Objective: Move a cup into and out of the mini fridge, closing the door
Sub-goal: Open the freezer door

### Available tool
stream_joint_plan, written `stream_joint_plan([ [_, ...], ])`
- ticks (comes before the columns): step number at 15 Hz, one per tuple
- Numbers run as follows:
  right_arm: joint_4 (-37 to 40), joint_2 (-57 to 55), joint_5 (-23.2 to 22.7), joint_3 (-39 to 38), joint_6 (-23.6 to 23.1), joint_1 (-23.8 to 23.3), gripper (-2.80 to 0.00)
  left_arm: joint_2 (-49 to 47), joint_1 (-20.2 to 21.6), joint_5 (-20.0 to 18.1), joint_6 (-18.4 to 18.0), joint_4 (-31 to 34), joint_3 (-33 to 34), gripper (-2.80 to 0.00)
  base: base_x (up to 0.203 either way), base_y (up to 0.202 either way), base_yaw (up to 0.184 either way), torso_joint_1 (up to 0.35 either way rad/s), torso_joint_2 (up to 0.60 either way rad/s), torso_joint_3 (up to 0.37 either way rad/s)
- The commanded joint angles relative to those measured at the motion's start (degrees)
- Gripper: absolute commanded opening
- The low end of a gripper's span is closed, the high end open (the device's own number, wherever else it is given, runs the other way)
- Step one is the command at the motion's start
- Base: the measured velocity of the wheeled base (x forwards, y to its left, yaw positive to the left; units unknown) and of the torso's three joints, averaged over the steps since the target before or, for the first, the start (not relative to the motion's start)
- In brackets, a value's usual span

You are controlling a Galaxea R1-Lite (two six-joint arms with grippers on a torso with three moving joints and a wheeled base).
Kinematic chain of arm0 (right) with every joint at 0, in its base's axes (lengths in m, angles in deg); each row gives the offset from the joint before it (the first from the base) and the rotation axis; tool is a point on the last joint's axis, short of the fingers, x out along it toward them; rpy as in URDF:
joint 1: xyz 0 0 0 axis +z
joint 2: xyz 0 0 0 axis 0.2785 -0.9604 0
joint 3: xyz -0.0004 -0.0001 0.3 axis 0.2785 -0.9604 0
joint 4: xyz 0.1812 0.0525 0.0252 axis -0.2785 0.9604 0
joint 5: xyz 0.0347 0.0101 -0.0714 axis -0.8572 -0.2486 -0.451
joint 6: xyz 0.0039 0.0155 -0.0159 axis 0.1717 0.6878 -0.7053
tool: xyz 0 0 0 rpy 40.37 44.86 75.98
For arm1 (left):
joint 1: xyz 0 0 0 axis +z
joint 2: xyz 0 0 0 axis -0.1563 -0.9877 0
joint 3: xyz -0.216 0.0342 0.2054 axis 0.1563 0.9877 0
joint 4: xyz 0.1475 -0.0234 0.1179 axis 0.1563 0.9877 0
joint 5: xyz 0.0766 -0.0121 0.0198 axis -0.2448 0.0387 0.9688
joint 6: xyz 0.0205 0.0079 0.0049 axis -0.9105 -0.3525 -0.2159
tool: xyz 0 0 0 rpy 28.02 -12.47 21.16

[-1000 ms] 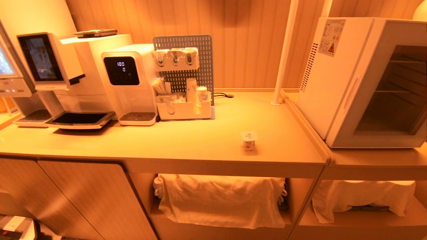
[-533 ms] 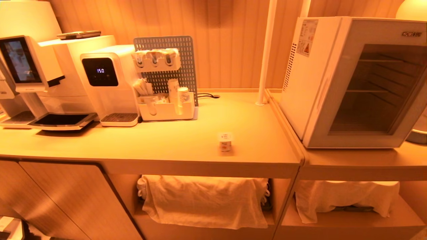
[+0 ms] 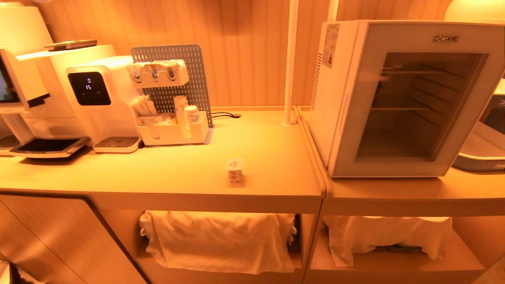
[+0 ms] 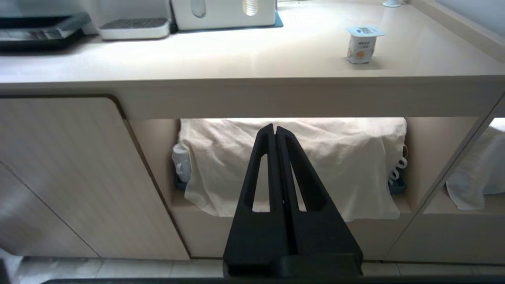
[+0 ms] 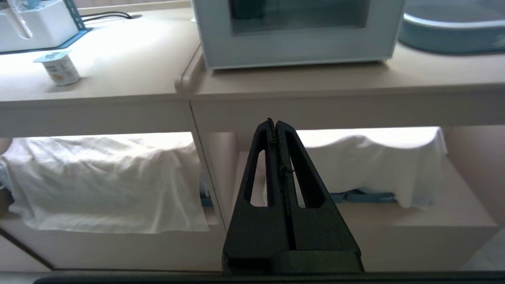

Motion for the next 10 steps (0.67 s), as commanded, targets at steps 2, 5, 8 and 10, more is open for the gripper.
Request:
stream_joint_plan([
  [2,-0.2,-0.1,-0.1,0.0,0.0,-0.1,-2.80,0.0,-0.1,0.1,0.0,0.1,0.1,-2.80,0.146,-0.140,0.000,0.004,0.00,-0.001],
  [5,-0.2,-0.1,-0.1,0.0,0.0,-0.1,-2.80,0.0,0.0,0.1,0.0,0.1,0.1,-2.80,0.196,-0.191,0.000,0.003,0.00,0.002],
  [8,-0.2,-0.1,-0.1,0.0,0.0,-0.1,-2.80,0.0,0.0,0.1,0.0,0.1,0.1,-2.80,0.192,-0.192,0.000,0.002,0.00,-0.001],
  [10,-0.2,-0.1,-0.1,0.0,0.0,-0.1,-2.80,-0.1,0.0,0.1,-0.1,-0.2,0.2,-2.80,0.106,-0.142,0.011,0.007,0.01,-0.002],
])
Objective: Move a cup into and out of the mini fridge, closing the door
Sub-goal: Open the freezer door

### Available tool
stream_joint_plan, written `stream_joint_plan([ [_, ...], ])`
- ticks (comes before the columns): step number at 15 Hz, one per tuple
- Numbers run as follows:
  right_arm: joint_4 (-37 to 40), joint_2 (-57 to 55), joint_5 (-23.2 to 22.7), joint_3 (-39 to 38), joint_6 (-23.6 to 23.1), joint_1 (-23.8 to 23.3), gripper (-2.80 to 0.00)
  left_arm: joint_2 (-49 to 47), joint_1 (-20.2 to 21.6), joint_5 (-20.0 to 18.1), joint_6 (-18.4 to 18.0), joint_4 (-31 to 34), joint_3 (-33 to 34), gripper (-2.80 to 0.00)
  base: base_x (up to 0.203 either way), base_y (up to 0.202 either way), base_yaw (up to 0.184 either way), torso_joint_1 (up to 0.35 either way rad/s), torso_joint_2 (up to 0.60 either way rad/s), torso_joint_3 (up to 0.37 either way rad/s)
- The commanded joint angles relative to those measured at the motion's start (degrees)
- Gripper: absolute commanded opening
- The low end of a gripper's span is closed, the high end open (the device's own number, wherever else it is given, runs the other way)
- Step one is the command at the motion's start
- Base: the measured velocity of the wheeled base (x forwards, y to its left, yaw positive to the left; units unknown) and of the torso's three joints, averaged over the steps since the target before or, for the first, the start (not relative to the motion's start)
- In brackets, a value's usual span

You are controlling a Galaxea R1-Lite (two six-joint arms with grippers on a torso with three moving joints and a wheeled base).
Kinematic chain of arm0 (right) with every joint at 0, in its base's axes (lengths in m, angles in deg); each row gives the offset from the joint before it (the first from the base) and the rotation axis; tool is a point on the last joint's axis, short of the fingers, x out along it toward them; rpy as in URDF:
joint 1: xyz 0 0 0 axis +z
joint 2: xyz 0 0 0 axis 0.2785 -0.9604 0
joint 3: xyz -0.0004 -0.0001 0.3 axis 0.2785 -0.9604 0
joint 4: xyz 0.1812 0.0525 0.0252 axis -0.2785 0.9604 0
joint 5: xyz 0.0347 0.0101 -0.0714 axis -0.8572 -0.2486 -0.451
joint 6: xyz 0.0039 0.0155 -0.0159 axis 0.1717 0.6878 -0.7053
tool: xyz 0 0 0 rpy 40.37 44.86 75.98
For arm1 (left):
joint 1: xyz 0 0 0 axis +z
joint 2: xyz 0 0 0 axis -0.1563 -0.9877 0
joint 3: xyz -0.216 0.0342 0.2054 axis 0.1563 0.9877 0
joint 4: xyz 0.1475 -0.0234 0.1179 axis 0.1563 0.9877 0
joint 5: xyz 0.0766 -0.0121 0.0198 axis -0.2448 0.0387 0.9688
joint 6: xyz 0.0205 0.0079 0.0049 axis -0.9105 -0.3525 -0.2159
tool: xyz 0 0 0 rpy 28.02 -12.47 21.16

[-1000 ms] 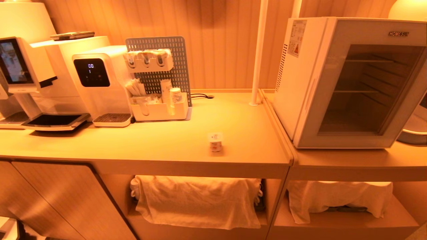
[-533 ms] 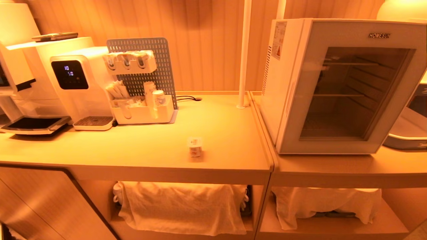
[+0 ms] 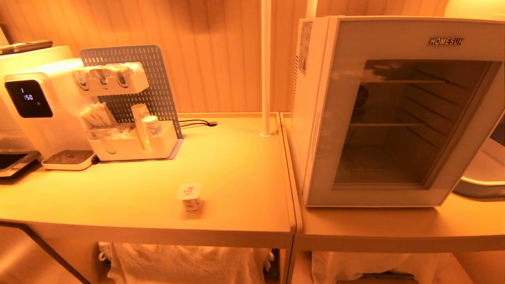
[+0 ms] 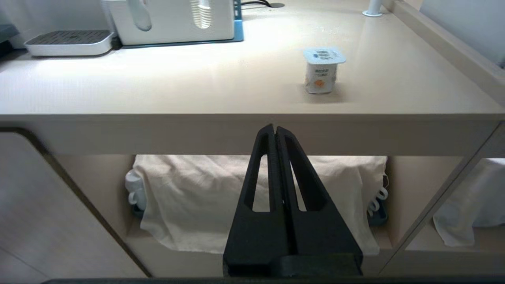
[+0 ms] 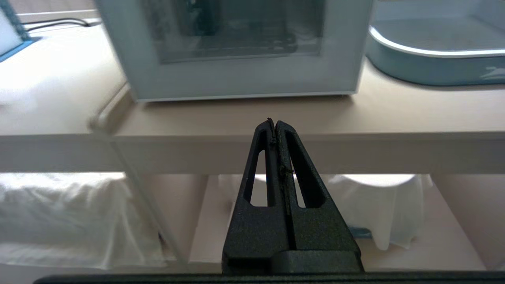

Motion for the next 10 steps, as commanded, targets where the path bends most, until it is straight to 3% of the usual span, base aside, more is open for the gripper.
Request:
stream_joint_plan([
  [1,-0.2,-0.1,0.0,0.0,0.0,0.0,-2.80,-0.1,-0.1,0.1,0.0,0.1,0.0,-2.80,0.011,-0.094,0.001,0.006,0.01,-0.010],
  [10,-0.2,-0.1,0.0,0.0,0.0,0.0,-2.80,-0.1,-0.1,0.1,-0.1,0.3,0.0,-2.80,0.001,-0.183,-0.001,0.001,0.00,0.003],
])
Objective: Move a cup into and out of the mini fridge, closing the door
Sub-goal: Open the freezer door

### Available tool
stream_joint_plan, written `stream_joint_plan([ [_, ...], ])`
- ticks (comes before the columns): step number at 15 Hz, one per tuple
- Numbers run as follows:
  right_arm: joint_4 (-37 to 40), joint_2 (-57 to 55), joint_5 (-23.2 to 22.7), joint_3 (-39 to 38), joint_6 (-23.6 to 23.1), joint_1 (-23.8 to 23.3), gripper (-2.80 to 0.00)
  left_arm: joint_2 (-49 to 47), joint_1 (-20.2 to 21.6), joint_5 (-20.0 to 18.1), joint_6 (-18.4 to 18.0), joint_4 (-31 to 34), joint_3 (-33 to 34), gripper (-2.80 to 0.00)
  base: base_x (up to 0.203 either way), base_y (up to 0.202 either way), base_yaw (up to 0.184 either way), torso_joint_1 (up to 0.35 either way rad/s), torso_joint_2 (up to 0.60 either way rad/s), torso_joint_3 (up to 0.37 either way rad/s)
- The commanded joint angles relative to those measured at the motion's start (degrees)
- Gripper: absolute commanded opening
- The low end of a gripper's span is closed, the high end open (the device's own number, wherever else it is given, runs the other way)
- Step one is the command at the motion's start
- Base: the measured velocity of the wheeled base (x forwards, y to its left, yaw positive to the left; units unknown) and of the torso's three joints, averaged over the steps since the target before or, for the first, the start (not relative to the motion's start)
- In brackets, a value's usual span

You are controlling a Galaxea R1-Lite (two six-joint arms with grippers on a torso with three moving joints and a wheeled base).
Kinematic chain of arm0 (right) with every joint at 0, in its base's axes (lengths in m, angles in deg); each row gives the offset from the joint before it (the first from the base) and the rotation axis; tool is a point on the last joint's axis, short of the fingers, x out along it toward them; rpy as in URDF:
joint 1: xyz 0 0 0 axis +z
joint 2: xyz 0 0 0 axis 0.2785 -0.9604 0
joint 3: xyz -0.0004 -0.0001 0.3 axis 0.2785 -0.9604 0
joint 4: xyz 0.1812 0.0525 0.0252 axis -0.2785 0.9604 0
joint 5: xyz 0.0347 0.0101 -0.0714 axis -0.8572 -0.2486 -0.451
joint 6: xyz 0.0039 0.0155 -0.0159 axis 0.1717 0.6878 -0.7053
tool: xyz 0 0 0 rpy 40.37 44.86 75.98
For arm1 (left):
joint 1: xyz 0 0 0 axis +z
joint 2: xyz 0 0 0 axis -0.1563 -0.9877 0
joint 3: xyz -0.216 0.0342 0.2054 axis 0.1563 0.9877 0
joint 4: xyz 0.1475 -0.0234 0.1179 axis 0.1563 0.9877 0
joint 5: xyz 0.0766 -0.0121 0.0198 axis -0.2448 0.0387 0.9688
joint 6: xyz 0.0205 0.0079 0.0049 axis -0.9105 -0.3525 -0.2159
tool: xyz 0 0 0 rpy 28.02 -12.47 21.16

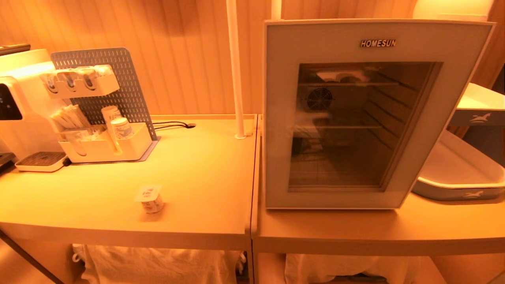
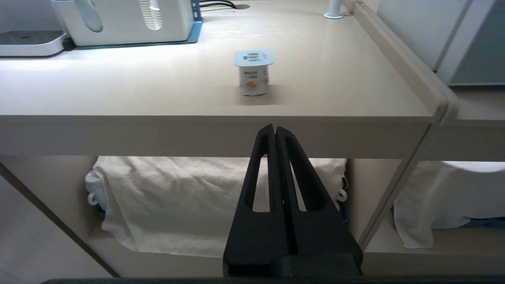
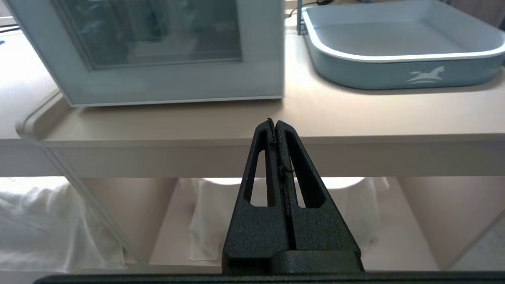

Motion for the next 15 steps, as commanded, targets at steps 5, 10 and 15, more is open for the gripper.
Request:
stream_joint_plan([
  [5,0.0,-0.1,0.0,0.0,-0.1,0.0,-2.80,0.0,0.0,0.0,0.0,0.0,0.0,-2.80,0.000,-0.192,0.000,0.004,0.00,0.002],
  [10,0.0,-0.1,0.0,0.0,0.0,0.0,-2.80,0.0,-0.1,-0.1,0.2,-0.3,0.2,-2.80,0.000,-0.190,-0.004,0.004,0.00,0.003],
  [15,0.0,-0.1,0.0,0.0,0.0,0.0,-2.80,0.0,-0.1,-0.1,0.1,-0.3,0.2,-2.80,0.000,-0.080,-0.001,0.000,0.00,0.000],
])
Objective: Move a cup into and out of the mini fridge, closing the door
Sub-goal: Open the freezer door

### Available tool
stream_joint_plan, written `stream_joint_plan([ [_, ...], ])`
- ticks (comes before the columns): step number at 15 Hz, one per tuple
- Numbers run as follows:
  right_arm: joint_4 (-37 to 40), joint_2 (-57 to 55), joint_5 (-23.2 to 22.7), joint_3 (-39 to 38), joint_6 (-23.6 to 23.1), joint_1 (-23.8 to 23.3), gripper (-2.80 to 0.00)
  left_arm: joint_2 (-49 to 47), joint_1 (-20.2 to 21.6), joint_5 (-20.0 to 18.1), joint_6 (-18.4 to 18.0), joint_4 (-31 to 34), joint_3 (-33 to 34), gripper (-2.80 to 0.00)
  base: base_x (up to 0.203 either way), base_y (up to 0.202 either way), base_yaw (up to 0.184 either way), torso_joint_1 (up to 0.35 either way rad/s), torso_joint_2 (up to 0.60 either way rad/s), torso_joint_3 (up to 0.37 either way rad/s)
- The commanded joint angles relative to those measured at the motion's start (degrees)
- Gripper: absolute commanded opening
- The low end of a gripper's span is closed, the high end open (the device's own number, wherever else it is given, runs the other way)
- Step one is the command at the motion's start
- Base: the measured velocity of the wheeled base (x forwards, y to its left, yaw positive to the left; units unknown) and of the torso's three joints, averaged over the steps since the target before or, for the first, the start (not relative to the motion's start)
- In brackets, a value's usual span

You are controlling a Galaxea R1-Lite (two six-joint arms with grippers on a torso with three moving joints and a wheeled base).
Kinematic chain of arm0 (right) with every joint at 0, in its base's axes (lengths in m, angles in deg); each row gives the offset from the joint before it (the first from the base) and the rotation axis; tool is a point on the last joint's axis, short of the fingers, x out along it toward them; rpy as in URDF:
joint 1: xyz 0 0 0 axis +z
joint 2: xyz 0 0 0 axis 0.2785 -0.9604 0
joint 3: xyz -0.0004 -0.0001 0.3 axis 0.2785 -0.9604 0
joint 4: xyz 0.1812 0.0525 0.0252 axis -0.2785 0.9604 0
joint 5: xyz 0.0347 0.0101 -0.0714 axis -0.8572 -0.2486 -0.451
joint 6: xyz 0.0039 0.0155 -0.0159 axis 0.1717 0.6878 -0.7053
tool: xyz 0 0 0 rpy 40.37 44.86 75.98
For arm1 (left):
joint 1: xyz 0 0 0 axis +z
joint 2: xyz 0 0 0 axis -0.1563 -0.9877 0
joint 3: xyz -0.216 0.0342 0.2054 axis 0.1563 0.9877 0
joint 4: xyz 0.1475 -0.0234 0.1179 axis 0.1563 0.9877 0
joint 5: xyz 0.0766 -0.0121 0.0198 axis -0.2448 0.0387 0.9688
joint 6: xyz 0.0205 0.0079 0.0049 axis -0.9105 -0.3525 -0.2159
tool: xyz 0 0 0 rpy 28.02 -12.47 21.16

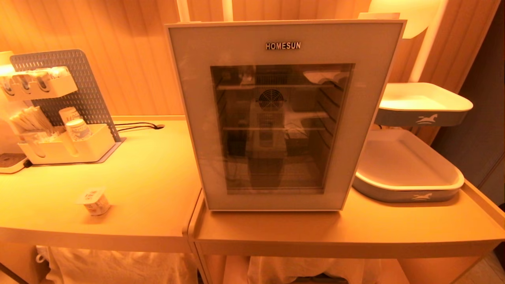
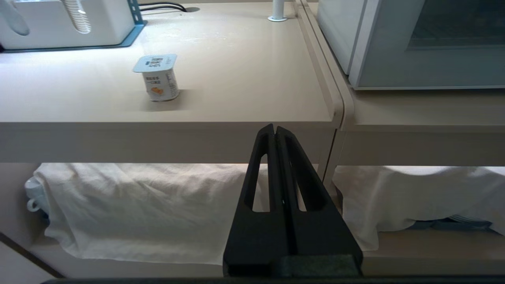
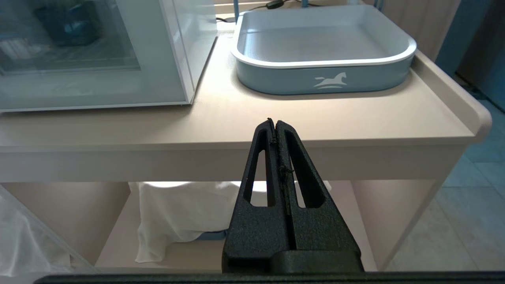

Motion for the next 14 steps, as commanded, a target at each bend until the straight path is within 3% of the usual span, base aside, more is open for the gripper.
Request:
stream_joint_plan([
  [1,0.0,-0.1,0.0,0.0,0.0,0.1,-2.80,0.0,0.1,0.0,0.0,0.0,0.0,-2.80,0.000,0.000,0.000,0.000,0.00,0.000],
  [6,0.0,-0.1,0.0,0.0,0.0,0.1,-2.80,-0.1,0.1,0.1,0.2,0.2,-0.1,-2.80,0.000,0.000,0.000,0.000,0.00,0.000],
  [9,0.0,-0.1,0.0,0.0,0.0,0.1,-2.80,-0.1,0.1,-0.7,-5.7,-0.2,-0.6,-2.80,0.000,0.000,0.000,0.000,0.00,0.000],
  [11,0.0,-0.1,0.0,0.0,-0.1,0.1,-2.80,-2.3,0.1,0.5,-6.4,1.3,-8.1,-2.80,0.000,0.000,0.000,0.000,0.00,0.000],
  [14,0.0,-0.1,0.0,0.0,-0.1,0.1,-2.80,-14.0,0.0,3.6,-4.7,7.7,-35.7,-2.80,0.000,0.000,0.000,0.000,0.00,0.000],
])
